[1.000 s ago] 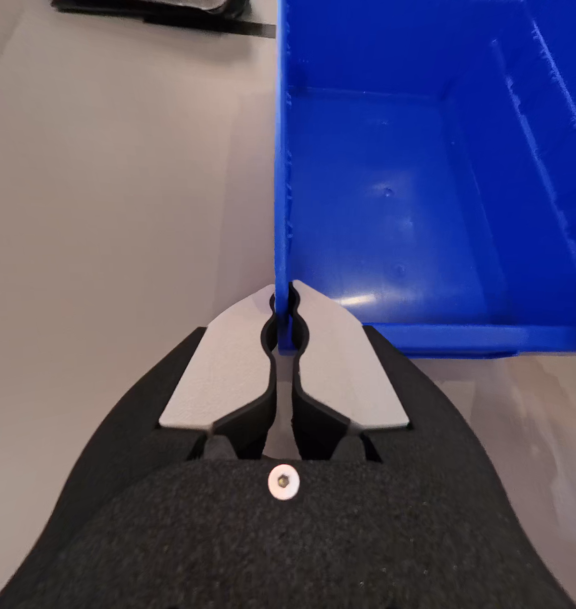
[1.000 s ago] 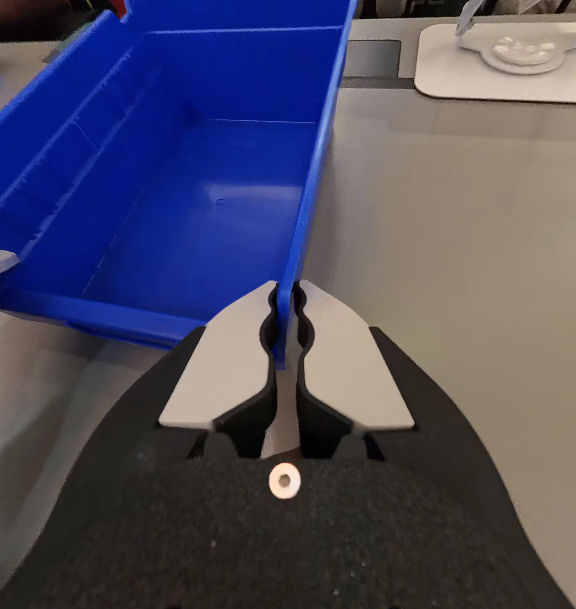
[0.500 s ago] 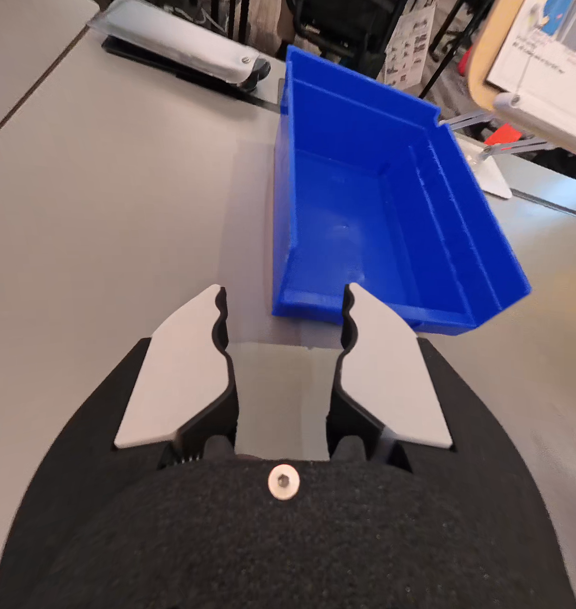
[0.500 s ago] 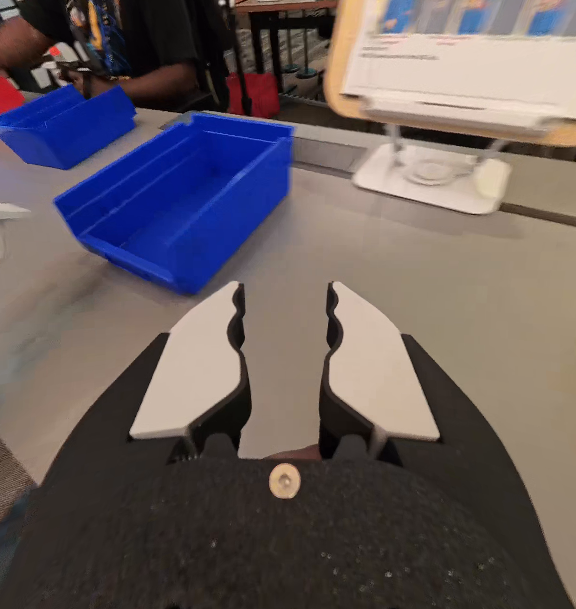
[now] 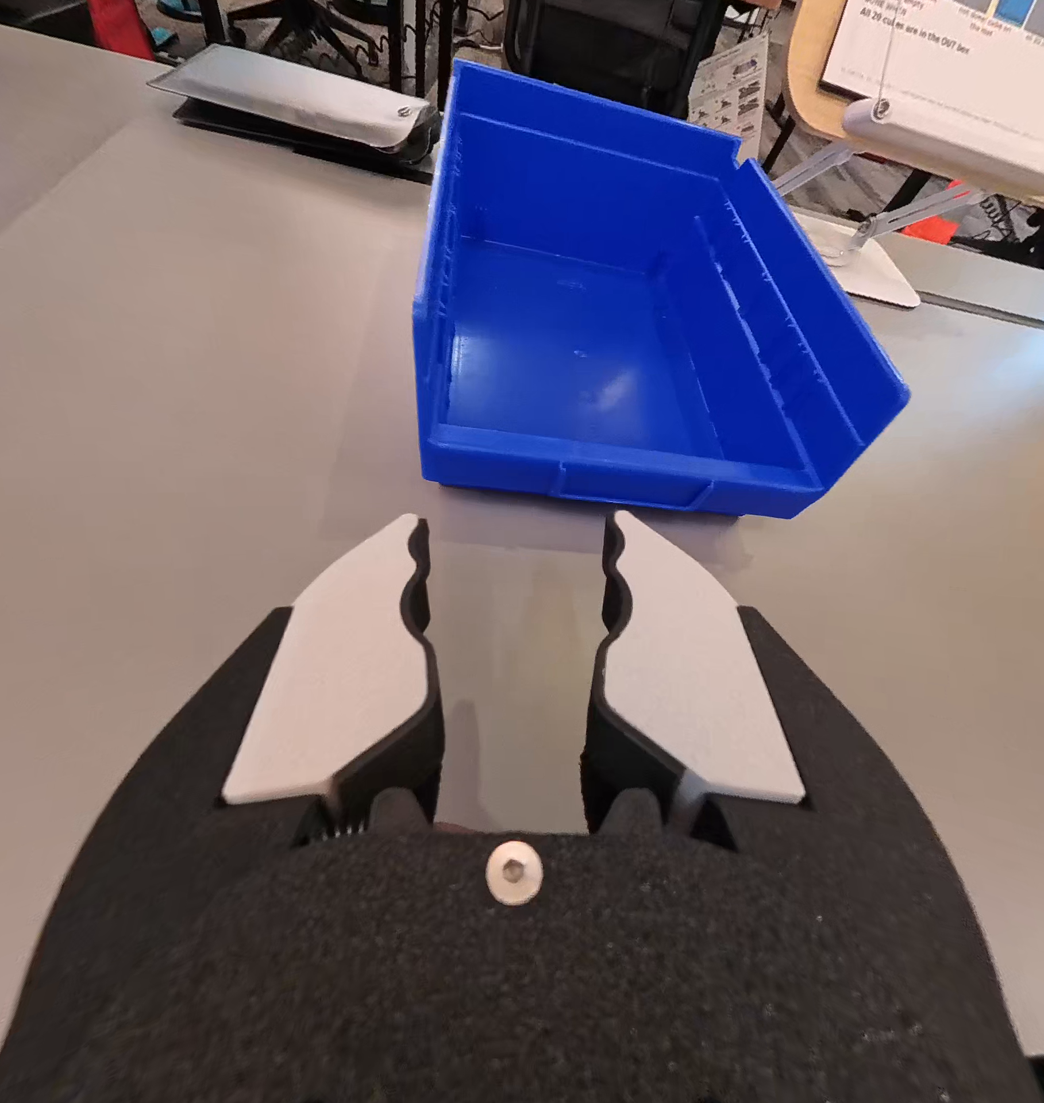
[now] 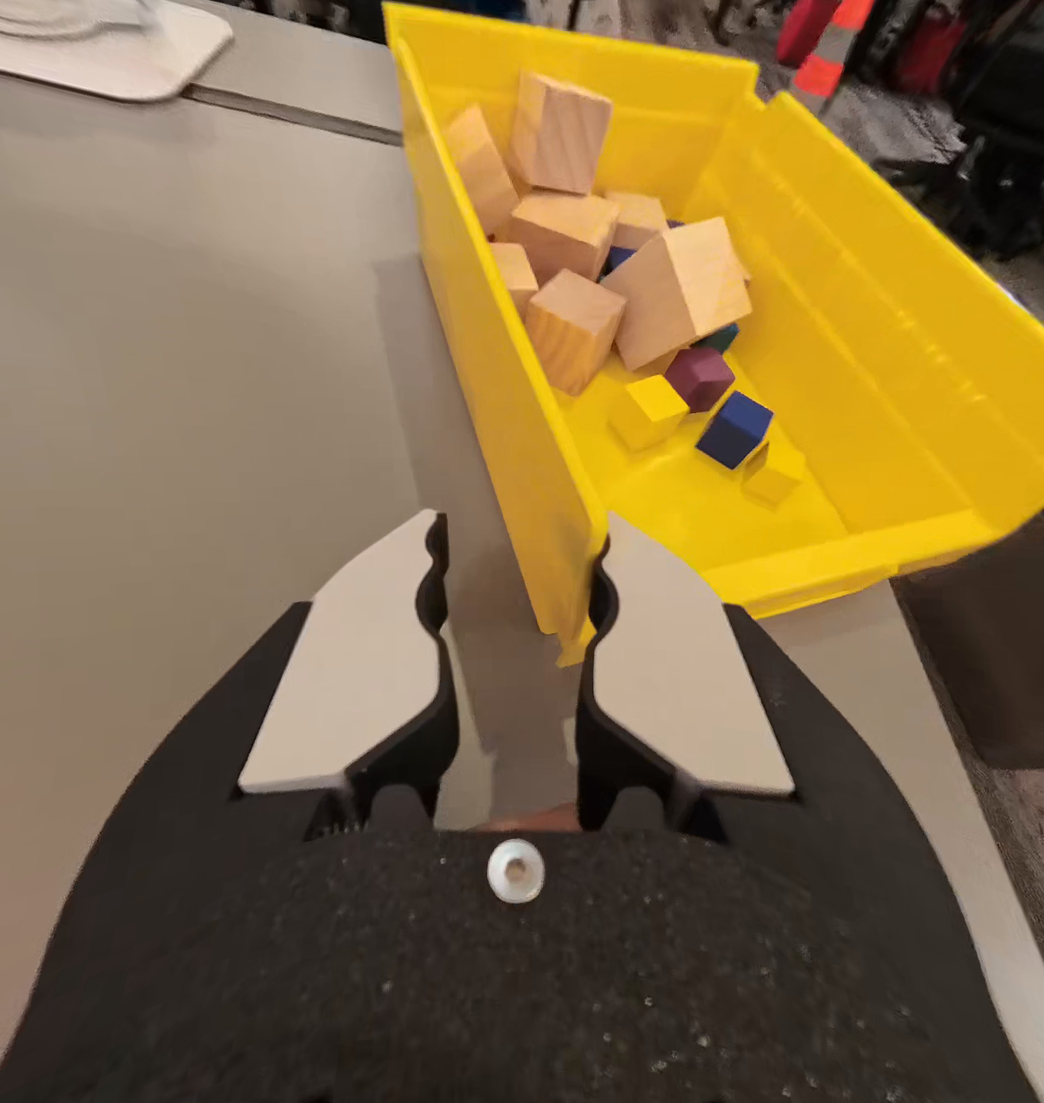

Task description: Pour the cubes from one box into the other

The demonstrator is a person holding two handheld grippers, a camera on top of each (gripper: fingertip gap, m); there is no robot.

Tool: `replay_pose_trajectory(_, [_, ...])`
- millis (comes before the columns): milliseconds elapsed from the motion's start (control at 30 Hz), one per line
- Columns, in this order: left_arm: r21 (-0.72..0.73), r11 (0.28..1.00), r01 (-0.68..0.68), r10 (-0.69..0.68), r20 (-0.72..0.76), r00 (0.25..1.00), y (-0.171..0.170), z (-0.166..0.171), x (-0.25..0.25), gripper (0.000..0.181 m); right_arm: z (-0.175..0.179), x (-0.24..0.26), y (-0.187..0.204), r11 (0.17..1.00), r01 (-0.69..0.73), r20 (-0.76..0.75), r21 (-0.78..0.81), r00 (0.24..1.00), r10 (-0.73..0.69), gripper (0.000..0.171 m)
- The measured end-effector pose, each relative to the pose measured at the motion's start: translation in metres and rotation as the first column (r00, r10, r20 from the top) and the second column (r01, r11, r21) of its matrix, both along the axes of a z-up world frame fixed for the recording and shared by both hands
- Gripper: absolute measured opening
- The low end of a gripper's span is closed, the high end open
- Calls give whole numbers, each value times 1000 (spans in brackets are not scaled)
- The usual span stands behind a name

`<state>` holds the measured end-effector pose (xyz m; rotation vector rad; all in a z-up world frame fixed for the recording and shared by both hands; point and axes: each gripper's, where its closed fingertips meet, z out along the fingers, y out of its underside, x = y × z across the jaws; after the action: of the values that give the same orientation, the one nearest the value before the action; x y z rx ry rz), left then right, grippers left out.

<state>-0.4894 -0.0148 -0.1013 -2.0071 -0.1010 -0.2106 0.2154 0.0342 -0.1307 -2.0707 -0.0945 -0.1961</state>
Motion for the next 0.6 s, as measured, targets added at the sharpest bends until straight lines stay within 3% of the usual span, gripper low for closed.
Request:
replay_pose_trajectory(100, [11, 1000, 0, 1, -76, 997, 6, 6, -4, 52, 0, 3, 8, 998, 46, -24, 35, 999, -45, 21])
replay_pose_trajectory(200, [-7, 998, -63, 60, -184, 981, 28, 7, -30, 53, -9, 3, 16, 998, 61, -68, 6, 996, -60, 26])
replay_pose_trajectory(367, [-31, 999, 11, -12, -53, 999, 56, 8, -35, 65, -8, -42, 20, 999, -25, -109, -48, 994, 20, 2])
replay_pose_trajectory(433, [-59, 998, 34, -38, -72, 997, 63, 3, -35, 65, -7, -69, 20, 998, -23, -27, -51, 999, 22, 3])
replay_pose_trajectory(600, [-113, 991, 70, -81, -94, 992, 78, -18, -33, 52, -7, -114, 22, 998, 20, -73, -53, 997, -24, 2])
